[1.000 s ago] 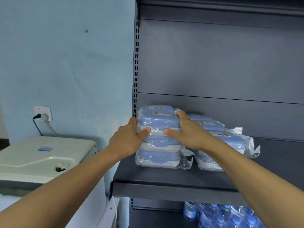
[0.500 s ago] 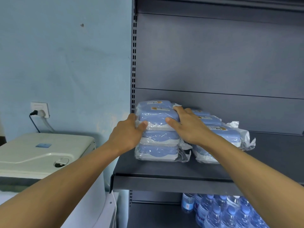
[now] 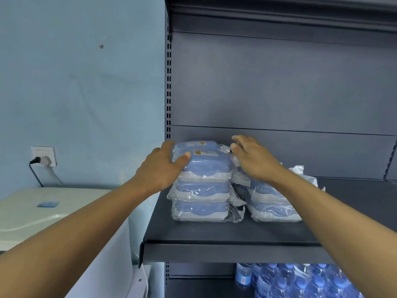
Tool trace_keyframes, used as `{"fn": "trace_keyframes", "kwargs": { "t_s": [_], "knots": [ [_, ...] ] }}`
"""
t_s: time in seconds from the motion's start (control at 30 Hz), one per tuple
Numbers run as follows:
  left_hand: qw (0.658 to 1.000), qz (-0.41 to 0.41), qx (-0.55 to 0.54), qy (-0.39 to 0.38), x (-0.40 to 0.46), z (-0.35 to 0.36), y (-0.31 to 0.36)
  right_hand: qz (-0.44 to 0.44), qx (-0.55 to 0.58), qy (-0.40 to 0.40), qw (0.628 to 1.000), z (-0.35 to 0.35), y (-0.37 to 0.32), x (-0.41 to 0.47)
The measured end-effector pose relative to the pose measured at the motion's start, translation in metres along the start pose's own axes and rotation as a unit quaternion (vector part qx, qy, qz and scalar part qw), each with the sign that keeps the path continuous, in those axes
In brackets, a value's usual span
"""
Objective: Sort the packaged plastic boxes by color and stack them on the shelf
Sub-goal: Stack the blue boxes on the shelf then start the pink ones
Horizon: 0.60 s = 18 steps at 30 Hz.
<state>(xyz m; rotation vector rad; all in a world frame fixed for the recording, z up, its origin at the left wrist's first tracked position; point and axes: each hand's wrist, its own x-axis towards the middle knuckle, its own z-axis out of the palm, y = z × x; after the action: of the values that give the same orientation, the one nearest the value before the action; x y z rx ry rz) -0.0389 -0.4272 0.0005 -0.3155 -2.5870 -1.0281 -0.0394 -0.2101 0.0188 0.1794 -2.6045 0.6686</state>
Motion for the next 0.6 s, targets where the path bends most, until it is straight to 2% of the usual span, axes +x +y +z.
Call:
{"fn": "trace_keyframes", "kwargs": {
  "t_s": [0.1, 0.17, 0.3, 0.4, 0.6],
  "knots": [
    [0.999, 0.035, 0.020, -0.031, 0.009, -0.003, 0.005, 0.000, -0.003, -0.030, 1.000, -0.004, 0.005, 0.029],
    [0.998, 0.038, 0.020, -0.043, 0.016, -0.004, 0.007, -0.006, 0.039, -0.055, 0.998, -0.002, 0.005, 0.048],
    [0.995, -0.015, -0.074, -0.068, 0.036, -0.005, 0.009, 0.003, 0.122, -0.134, 0.983, 0.006, -0.005, 0.074],
    [0.986, -0.049, -0.128, -0.099, 0.046, -0.004, 0.010, -0.002, 0.099, -0.166, 0.981, 0.012, -0.006, 0.087],
    [0.980, -0.078, -0.145, -0.115, 0.049, 0.001, 0.010, 0.012, 0.084, -0.178, 0.980, 0.014, 0.007, 0.089]
  ]
}}
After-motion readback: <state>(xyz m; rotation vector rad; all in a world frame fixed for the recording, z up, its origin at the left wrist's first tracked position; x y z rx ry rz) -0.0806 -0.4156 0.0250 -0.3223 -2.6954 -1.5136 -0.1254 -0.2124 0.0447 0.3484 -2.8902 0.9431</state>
